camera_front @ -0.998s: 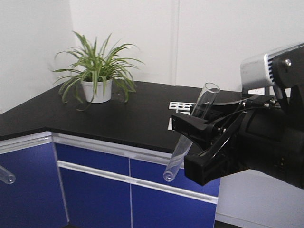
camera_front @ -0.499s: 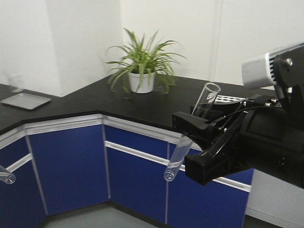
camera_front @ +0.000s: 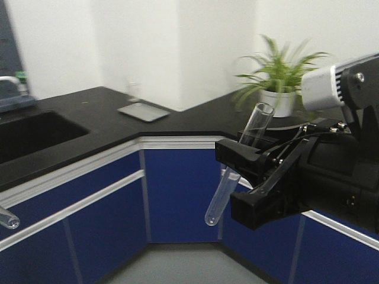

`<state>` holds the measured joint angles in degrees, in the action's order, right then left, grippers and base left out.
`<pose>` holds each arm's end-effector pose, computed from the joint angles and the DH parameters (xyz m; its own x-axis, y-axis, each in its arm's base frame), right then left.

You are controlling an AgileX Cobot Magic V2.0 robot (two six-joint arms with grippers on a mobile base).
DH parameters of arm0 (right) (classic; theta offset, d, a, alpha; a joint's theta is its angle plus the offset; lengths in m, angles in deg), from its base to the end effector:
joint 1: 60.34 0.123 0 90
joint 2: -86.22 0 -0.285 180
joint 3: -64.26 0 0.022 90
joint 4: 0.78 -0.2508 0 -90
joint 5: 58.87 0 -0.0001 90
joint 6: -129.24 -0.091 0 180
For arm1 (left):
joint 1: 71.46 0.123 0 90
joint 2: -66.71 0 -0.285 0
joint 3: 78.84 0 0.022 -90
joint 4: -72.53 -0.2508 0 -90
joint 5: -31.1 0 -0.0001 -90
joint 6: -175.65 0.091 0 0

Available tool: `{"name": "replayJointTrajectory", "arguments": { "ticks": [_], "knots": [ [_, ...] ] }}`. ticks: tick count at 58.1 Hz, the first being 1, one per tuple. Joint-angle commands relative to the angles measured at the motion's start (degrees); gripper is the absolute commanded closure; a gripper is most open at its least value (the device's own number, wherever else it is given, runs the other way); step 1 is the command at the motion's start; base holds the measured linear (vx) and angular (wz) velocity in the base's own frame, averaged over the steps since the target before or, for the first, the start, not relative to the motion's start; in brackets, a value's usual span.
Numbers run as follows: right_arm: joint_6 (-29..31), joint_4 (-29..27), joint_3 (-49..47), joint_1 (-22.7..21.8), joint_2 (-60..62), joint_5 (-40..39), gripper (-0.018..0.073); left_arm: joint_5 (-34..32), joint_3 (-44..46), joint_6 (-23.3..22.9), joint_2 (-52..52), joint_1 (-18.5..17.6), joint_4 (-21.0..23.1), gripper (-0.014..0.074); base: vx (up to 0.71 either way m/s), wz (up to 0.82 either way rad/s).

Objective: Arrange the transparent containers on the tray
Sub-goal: 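Hold both test tubes while the base drives to the yellow tray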

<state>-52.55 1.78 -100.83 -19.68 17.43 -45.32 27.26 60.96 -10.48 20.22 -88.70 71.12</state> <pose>0.1781 0.1518 0.4265 -0.0877 -0.0914 -0.9919 -0.6448 0.7643 -0.0134 0.1367 -0.0426 0.3774 0.0939 -0.1154 -0.9889 0.3067 0.9483 -0.0815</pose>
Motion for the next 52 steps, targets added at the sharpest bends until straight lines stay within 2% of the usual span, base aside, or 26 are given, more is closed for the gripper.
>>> {"name": "replayJointTrajectory", "arguments": {
  "ticks": [1, 23, 52],
  "knots": [
    [0.50, 0.71, -2.05, -0.22, 1.05, -4.96, 0.0571, -4.66, 1.98, -0.04, 0.12, 0.07, 0.41, 0.0514, 0.00, 0.74],
    [0.50, 0.71, -2.05, -0.22, 1.05, -4.96, 0.0571, -4.72, 1.98, -0.04, 0.12, 0.07, 0.41, 0.0514, 0.08, 0.75],
    [0.50, 0.71, -2.05, -0.22, 1.05, -4.96, 0.0571, -4.67, 1.98, -0.04, 0.12, 0.07, 0.41, 0.0514, 0.21, 0.60]
  ]
}}
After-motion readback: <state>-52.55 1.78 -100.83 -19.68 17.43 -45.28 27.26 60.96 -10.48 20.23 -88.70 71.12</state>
